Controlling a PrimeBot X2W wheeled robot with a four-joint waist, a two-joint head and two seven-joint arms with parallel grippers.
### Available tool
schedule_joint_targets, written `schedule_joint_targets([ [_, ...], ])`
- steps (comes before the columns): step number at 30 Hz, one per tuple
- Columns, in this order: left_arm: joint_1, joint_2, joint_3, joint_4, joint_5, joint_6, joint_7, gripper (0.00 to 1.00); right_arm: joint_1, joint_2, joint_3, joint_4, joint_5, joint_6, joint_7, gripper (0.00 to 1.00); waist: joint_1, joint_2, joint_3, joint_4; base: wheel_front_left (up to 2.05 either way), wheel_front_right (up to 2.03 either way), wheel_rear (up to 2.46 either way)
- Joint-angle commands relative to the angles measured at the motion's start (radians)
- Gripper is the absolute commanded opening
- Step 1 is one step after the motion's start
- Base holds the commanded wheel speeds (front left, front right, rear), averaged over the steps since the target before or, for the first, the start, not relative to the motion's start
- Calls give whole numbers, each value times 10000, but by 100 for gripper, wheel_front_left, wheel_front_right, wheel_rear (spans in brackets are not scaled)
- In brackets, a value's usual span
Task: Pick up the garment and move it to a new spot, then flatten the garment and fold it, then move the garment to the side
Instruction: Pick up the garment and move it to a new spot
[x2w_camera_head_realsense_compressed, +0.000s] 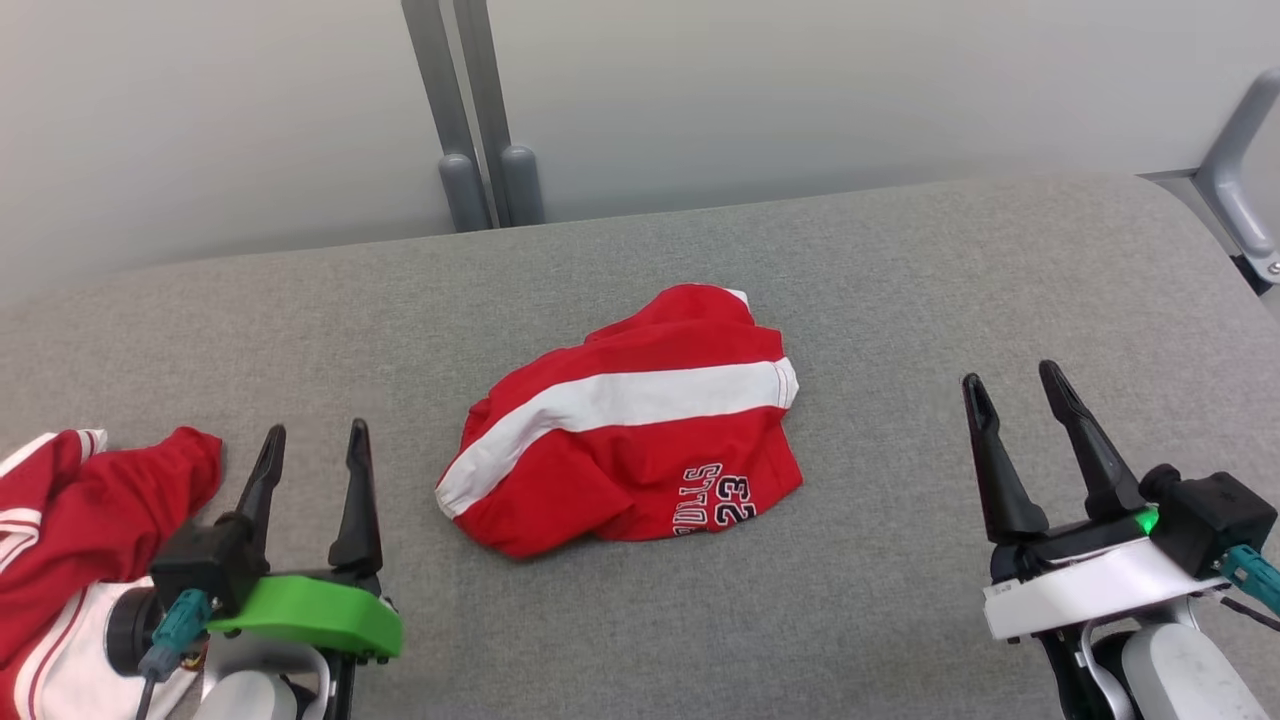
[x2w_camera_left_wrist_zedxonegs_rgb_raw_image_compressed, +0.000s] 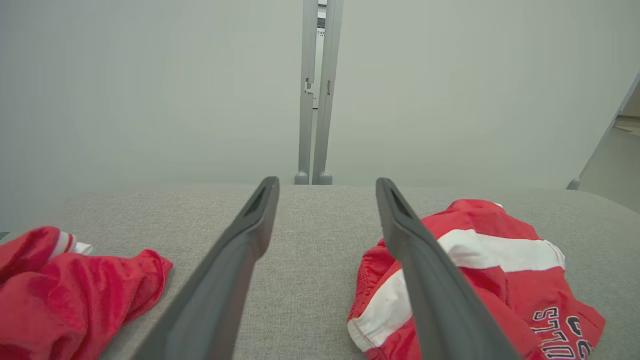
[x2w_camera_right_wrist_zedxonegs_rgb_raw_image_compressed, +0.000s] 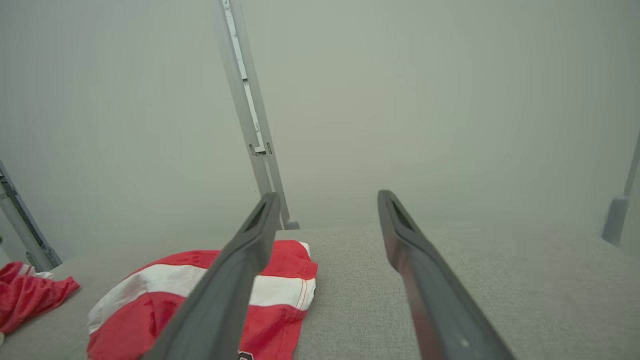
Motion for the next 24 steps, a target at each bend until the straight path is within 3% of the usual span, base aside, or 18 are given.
schedule_joint_targets([
  [1,313,-106,308,-227,229,73,-32,100,180,11,-98,60,-77,4,-28,100,0,-1,-95,92,0,0,0],
  [12,2103,-1326,2158,-1061,1685,-691,-21,100,498,69,-462,343,-233,4,-26,100,0,-1,-282,109,0,0,0],
  [24,2119,-1912,2752,-868,2700,-1348,-22,100,539,27,-501,534,-361,4,-27,100,0,-1,-380,203,0,0,0],
])
